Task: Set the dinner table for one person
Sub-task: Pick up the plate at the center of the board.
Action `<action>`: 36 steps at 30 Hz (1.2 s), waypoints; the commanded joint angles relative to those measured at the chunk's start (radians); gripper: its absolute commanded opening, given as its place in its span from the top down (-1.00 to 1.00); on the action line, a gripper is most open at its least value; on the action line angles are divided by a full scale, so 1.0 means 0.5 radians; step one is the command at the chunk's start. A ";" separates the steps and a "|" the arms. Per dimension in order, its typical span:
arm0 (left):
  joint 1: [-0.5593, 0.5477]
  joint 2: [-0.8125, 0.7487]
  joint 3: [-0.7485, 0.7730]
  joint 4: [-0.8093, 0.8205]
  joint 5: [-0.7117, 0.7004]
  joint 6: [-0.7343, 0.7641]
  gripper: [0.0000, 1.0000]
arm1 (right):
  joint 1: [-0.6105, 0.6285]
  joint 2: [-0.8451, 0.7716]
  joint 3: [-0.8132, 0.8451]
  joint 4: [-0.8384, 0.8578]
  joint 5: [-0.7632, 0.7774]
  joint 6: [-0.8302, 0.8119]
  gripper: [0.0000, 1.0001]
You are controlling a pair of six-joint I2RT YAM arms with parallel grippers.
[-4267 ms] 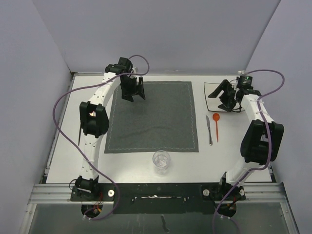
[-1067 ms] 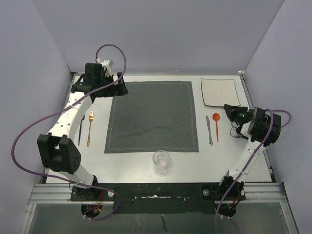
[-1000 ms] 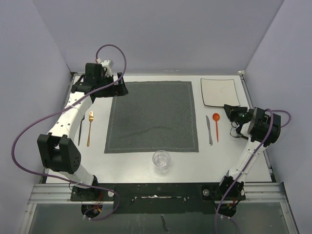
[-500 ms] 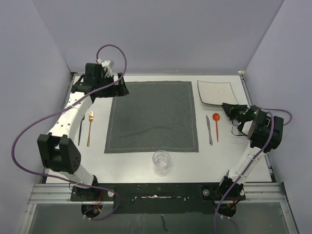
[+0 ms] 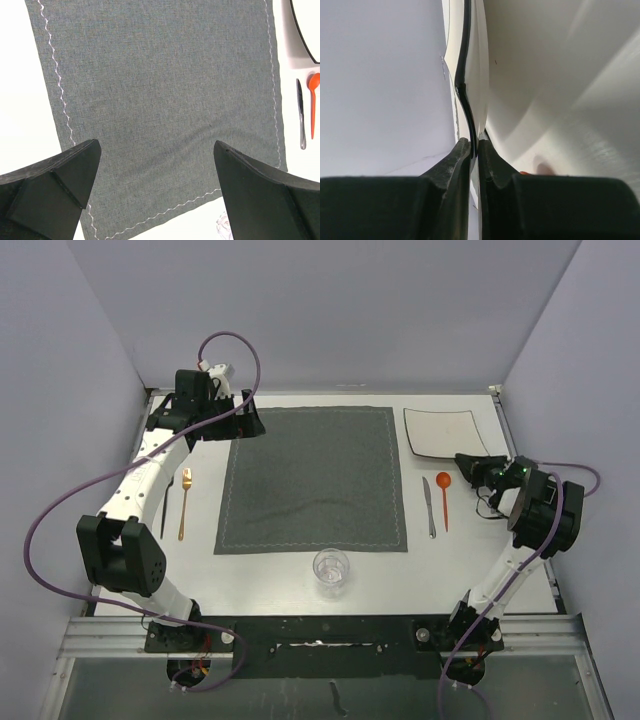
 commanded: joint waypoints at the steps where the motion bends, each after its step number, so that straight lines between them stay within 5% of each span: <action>1: 0.016 0.002 0.015 0.116 0.049 0.001 -0.96 | -0.014 -0.225 0.007 0.176 -0.107 0.022 1.00; 36: 0.016 0.081 0.053 0.090 0.116 0.001 -0.96 | -0.020 -0.494 0.448 -0.200 -0.193 -0.059 1.00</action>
